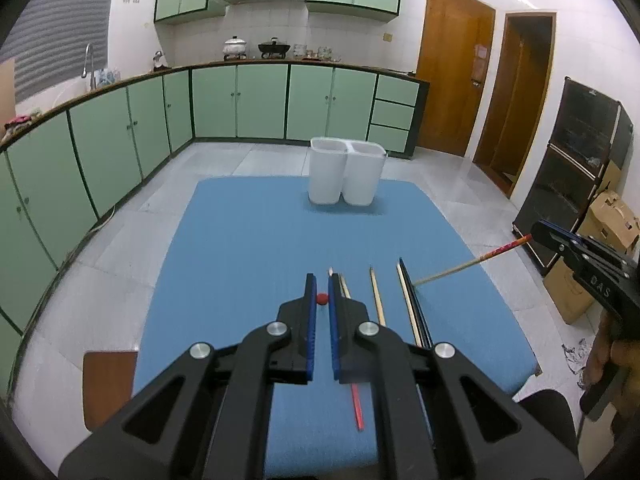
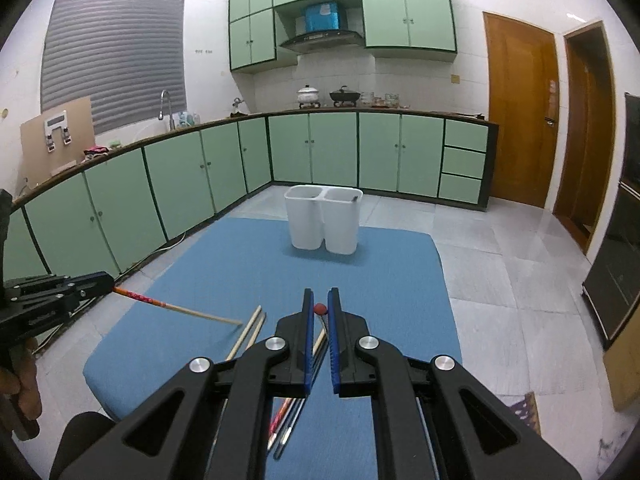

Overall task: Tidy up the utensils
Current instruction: 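Lift both chopsticks and lower them upright into the white holder cups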

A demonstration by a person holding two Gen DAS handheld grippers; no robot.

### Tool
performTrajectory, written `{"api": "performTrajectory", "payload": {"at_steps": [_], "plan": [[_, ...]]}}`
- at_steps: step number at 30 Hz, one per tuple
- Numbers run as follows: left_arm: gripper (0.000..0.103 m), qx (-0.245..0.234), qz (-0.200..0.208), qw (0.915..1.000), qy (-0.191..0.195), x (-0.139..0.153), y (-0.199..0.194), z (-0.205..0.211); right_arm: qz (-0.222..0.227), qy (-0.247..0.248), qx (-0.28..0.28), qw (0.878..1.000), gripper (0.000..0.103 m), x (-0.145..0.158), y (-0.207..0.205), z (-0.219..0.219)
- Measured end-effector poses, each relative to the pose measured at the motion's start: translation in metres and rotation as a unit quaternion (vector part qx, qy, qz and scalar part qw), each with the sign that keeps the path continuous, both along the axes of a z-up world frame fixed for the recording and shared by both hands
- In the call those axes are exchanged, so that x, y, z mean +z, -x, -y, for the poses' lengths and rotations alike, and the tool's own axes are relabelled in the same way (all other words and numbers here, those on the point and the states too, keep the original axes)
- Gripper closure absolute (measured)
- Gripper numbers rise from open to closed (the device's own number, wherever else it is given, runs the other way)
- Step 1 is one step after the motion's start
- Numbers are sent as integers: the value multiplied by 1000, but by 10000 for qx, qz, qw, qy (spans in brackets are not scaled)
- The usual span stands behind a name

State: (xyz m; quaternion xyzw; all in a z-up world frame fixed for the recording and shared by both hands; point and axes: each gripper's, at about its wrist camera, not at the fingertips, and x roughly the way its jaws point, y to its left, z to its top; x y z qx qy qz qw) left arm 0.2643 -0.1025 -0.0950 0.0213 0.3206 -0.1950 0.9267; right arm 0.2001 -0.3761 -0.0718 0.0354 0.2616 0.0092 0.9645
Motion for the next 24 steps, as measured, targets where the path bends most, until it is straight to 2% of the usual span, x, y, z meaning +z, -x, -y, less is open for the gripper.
{"api": "performTrajectory", "payload": {"at_steps": [12,19,24], "plan": [[98,-317,-74,9994,-93,31,-62,19,-653,70,418,9970,97,31,-76,6],[98,-421,-52,9990,-118,53,-90,28,-724,188,532,9958,97,52,-97,6],[98,-477,140,9987,-91,84,-110,41,-639,289,521,9962,97,80,-118,8]]}}
